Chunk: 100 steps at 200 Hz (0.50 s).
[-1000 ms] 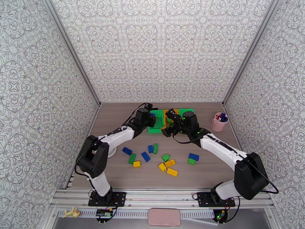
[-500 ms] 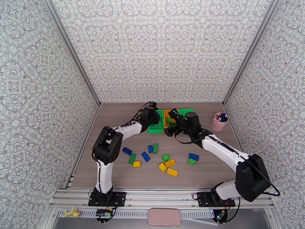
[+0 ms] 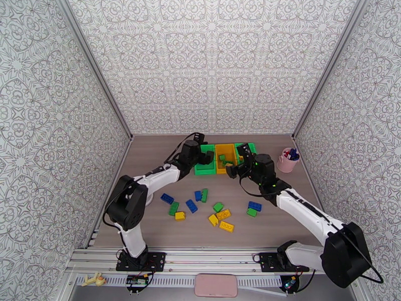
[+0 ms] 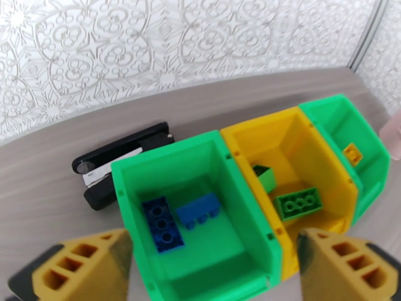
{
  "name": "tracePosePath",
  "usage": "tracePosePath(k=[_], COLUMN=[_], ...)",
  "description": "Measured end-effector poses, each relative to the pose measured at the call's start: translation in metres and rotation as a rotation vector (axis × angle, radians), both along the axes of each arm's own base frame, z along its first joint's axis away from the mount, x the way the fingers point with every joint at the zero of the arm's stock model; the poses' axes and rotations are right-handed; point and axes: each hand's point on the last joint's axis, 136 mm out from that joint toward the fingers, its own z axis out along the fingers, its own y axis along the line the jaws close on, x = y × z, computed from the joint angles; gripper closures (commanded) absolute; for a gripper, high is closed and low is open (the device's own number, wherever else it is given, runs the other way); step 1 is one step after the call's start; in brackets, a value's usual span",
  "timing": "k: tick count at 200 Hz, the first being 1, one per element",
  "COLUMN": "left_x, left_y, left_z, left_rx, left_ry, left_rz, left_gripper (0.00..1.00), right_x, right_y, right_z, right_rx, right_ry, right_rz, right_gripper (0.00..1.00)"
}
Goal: Sort the legos into containers by color
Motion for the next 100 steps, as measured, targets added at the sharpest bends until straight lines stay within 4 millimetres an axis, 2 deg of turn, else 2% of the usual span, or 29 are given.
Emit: tracePosePath(k=[28,50,75,100], left_x=[-0.035,-0.066,-0.099,-0.135], left_y=[-0.016,-0.031,-0.048,-0.058], left_z=[0.005,0.002,0.002,0.001], left_rx=[-0.001,0.0,-0.003,0.021], left_ry=[-0.018,-0.015,-0.023,-0.057], left_rz=[-0.073,-0.145,-0.238,-0.346], left_gripper=[0.0,0.0,0.0,0.0], right_x=[-0.009,-0.015,-0.02,-0.031], right_y=[-0.012,-0.026,-0.049,-0.076], right_z=[0.006,-0.001,-0.02,-0.052], right_rx=[0.036,0.066,0.1,0.105], right_ry=[0.002,0.054,0.162,0.283], right_rz=[-0.055,-0.136,-0.285,-0.424], right_gripper=[0.0,0.0,0.0,0.0])
